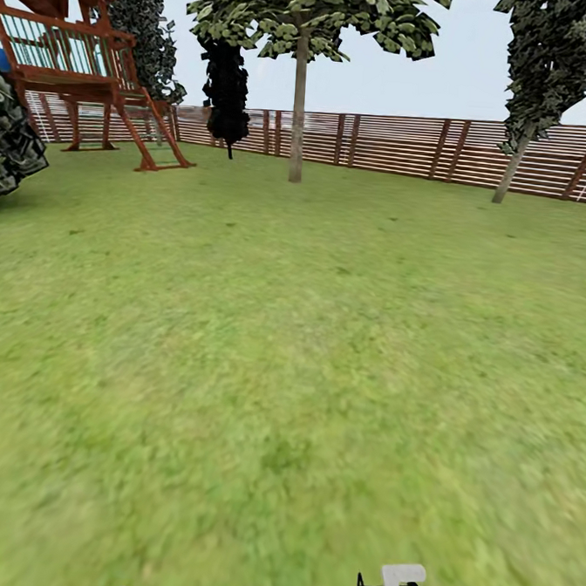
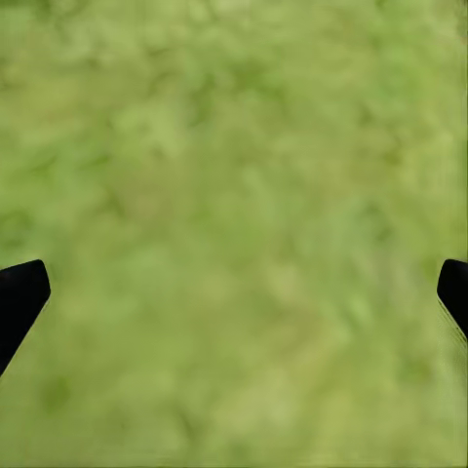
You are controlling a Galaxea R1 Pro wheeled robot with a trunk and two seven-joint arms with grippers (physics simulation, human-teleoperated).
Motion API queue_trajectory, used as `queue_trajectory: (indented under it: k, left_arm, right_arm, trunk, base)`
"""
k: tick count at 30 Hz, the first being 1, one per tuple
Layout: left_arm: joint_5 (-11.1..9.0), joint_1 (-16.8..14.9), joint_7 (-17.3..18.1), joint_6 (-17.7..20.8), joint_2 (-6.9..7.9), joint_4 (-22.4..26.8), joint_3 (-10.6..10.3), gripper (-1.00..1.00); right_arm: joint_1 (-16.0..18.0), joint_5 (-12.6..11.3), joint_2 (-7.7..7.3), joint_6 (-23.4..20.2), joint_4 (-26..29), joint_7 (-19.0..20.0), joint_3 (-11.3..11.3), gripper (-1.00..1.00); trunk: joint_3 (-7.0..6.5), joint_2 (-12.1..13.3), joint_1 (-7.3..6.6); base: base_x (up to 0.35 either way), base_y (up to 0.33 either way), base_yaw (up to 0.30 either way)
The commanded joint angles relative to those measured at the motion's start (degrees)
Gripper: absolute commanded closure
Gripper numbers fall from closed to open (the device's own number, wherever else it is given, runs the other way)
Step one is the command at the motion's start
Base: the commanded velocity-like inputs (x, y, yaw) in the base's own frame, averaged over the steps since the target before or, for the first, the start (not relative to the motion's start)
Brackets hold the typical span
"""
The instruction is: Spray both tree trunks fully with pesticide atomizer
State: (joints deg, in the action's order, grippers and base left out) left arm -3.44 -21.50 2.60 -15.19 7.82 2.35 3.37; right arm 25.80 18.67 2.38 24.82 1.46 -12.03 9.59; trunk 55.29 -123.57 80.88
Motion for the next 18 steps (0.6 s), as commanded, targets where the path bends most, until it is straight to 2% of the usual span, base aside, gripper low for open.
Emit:
queue_trajectory:
  k: [1, 18]
  left_arm:
    - [-0.35, -0.03, 0.3, -0.16, 0.0, -0.06, 0.27, 1.0]
    - [-0.36, -0.03, 0.3, -0.17, 0.0, -0.06, 0.32, 1.0]
  right_arm:
    - [0.04, 0.59, 0.0, 0.12, -0.05, -0.27, 0.43, -1.0]
    - [0.04, 0.58, -0.01, 0.14, -0.05, -0.45, 0.43, -1.0]
  trunk:
    - [0.05, -0.02, 0.03]
    - [0.05, -0.02, 0.03]
  base:
    - [0.338, 0.0, 0.0]
    - [0.338, 0.0, 0.0]
